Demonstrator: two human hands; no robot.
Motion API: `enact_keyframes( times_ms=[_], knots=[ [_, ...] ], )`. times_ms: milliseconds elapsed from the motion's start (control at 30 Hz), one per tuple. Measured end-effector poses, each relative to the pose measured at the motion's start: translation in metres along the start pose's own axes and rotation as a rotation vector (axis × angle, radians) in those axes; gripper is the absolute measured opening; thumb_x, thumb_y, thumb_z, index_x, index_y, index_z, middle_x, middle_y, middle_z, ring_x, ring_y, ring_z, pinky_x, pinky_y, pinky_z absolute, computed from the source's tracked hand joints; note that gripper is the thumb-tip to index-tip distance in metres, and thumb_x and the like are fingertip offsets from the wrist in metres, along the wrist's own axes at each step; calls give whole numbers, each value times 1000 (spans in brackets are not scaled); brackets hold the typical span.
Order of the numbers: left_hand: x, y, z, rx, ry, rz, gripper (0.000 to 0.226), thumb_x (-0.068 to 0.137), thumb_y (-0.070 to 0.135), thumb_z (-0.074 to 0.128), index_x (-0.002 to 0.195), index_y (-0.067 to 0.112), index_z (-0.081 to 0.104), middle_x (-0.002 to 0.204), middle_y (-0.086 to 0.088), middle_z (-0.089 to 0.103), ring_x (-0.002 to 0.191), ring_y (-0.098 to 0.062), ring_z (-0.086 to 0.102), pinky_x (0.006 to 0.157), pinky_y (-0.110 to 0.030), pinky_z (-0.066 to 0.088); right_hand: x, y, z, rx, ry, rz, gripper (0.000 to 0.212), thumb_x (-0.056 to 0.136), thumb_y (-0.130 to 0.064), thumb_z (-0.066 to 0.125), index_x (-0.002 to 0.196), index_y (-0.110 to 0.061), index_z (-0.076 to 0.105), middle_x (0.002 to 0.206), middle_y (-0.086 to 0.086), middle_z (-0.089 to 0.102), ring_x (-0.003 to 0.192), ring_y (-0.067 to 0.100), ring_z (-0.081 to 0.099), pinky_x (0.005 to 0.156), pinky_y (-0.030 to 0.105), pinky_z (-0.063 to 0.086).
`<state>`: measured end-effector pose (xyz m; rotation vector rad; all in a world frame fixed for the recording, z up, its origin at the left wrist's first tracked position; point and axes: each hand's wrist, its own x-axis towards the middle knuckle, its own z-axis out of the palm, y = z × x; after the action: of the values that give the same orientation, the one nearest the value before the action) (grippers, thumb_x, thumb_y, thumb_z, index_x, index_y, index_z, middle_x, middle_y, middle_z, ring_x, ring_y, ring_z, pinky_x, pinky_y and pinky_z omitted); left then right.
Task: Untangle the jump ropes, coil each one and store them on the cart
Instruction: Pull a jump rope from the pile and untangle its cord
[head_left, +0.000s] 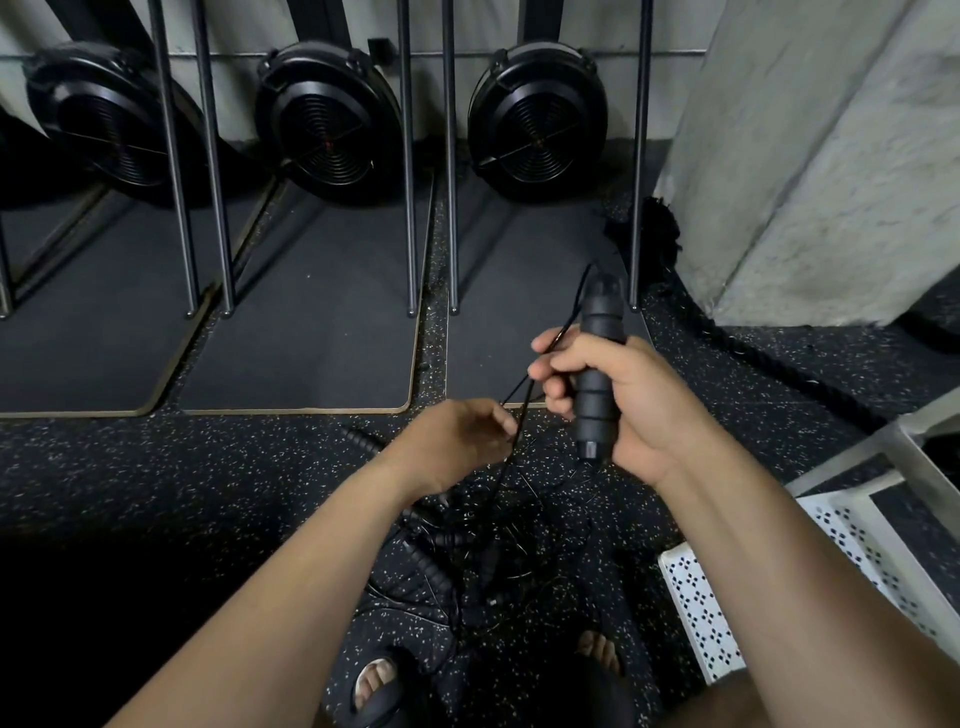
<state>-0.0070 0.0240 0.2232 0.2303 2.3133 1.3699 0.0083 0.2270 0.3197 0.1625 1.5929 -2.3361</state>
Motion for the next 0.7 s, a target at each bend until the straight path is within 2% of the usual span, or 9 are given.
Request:
enact_keyframes(
  times_ms=[67,167,200,267,400,500,567,700],
  knots=[
    [1,1,3,39,12,30,10,96,16,80,99,23,73,96,3,79,91,-17,74,98,-46,59,-1,-2,1,34,-9,-19,19,94,8,52,99,1,69,82,15,70,64,16,57,56,24,47],
    [0,1,8,139,51,48,10,97,27,79,93,32,72,91,5,77,88,-32,74,78,-48,64,-1,-5,1,81,-10,-36,19,95,7,52,99,0,69,80,13,69,63,15,56,56,24,47],
    [0,2,8,163,81,54,11,97,28,79,91,32,71,89,4,76,84,-35,73,72,-46,64,-1,-5,1,91,-8,-38,19,95,7,51,99,0,68,80,13,69,63,15,56,56,24,46],
    [0,4,7,210,130,62,12,98,26,78,89,30,71,85,5,74,74,-29,72,65,-37,61,0,-5,0,104,-3,-41,21,95,7,51,104,1,68,82,13,70,64,15,57,56,24,47],
    [1,3,6,289,188,113,11,99,21,76,92,25,69,81,11,71,74,-17,66,66,-27,47,7,-1,-8,56,60,-36,32,96,8,53,124,7,67,87,14,73,65,15,60,56,23,49],
    [0,7,1,216,274,141,10,100,23,75,94,27,68,80,10,71,68,-12,62,64,-25,48,13,15,-14,-74,147,85,37,94,7,61,131,5,64,87,16,76,64,16,62,54,23,49],
    [-3,14,-4,155,339,181,12,99,20,76,93,26,67,77,12,70,62,-2,55,61,-17,45,16,29,-14,-136,155,193,36,94,6,64,130,4,63,86,16,76,63,16,64,53,23,50],
    [-8,30,-6,72,410,229,10,99,18,75,93,21,68,80,10,70,66,1,55,64,-14,42,23,47,-11,-178,75,316,25,91,9,64,114,-1,63,88,18,75,65,19,67,53,24,52]
  ],
)
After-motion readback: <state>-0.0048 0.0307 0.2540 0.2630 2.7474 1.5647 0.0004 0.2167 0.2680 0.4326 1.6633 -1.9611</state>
